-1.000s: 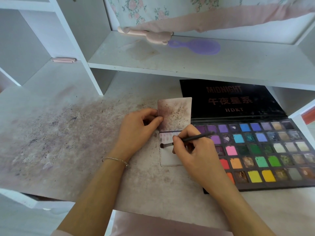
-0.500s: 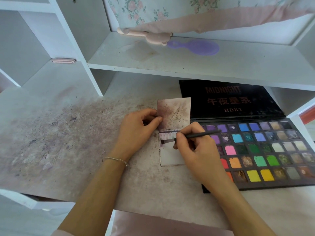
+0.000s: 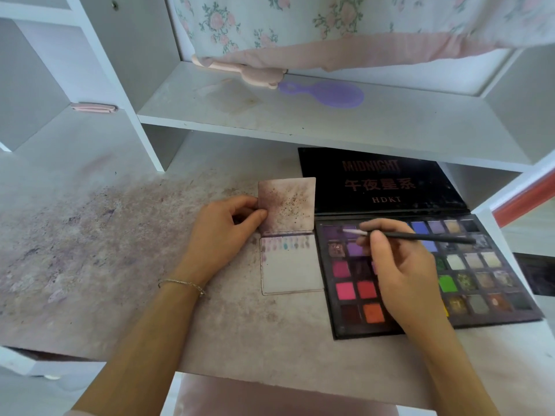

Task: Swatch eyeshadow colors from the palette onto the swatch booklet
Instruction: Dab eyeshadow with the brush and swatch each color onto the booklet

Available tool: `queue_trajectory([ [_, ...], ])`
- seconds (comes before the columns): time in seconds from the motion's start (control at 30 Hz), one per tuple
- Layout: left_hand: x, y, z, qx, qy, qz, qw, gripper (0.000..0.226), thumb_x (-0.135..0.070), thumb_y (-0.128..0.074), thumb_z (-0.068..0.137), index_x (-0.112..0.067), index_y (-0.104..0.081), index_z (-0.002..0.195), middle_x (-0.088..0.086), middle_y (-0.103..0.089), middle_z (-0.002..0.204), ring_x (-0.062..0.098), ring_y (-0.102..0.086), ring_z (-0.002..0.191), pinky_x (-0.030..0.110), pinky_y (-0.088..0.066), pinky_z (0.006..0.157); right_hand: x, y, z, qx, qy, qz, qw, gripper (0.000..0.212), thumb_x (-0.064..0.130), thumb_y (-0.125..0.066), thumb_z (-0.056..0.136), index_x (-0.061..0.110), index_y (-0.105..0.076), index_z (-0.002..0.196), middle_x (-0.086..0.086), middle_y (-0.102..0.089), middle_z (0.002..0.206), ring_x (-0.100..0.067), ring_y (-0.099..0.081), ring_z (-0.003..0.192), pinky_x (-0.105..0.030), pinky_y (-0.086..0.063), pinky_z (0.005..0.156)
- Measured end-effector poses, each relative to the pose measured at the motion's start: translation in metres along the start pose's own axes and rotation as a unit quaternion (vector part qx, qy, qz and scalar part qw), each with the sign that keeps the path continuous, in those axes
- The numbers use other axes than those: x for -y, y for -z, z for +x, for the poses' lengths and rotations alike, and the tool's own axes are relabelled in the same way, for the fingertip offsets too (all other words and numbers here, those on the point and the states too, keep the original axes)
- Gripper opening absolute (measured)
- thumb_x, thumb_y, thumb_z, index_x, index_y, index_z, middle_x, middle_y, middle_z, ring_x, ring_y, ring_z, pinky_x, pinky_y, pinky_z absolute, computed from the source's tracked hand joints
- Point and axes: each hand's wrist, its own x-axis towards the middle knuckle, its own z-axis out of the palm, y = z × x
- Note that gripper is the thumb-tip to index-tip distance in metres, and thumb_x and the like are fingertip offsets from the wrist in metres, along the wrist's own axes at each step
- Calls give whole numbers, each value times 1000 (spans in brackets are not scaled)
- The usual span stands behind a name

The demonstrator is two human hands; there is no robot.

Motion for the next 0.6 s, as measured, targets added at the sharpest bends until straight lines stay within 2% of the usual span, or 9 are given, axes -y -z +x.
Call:
queue_trajectory([
  [0.07,0,0,0,-4,-2,-1,1000,20,-17,-65,82,-36,-60,81,-26,-59,71,-14,-57,67,0,-39,63,-4,11,-5,-30,5,-39,999,17,24,-39,88,33,-53,83,3,-61,68,-4,-59,67,-7,-44,59],
  [0.13,-1,-1,-1,-8,-3,2,1000,21,-17,-66,82,-37,-59,81,-27,-58,70,-16,-56,67,-2,-38,62,-6,17,-9,-49,18,-65,996,18,23,-38,88,34,-49,79,7,-60,63,5,-57,64,-2,-40,55],
  [0.23,-1,-1,0,-8,3,5,1000,21,-17,-66,82,-38,-60,81,-27,-59,70,-15,-57,66,-1,-38,62,-7,19,-15,-43,45,-86,994,17,25,-41,89,36,-46,77,26,-62,75,10,-54,60,2,-36,52],
  [0.3,0,-1,0,-6,10,7,1000,18,-19,-65,82,-36,-62,84,-24,-61,72,-14,-57,67,-1,-39,63,-9,17,-17,-40,57,-97,993,13,32,-39,85,38,-46,76,30,-60,77,9,-54,60,2,-36,53],
  [0.37,1,-1,1,-6,17,10,1000,14,-19,-65,82,-32,-64,88,-23,-61,72,-15,-57,68,-2,-38,63,-10,16,-17,-38,59,-100,993,13,35,-36,83,39,-46,76,24,-63,71,5,-56,61,1,-36,53],
  [0.43,2,-1,1,-10,18,18,1000,13,-19,-65,82,-27,-67,92,-24,-60,73,-17,-56,68,-3,-37,63,-11,15,-17,-36,69,-115,990,13,34,-37,83,39,-46,76,13,-58,57,3,-56,65,1,-36,55],
  [0.6,2,-2,1,-11,14,27,999,16,-19,-65,82,-20,-70,97,-24,-59,74,-17,-56,68,-3,-37,63,-13,14,-17,4,82,-138,987,17,25,-43,86,41,-44,79,16,-56,67,2,-56,73,0,-37,60],
])
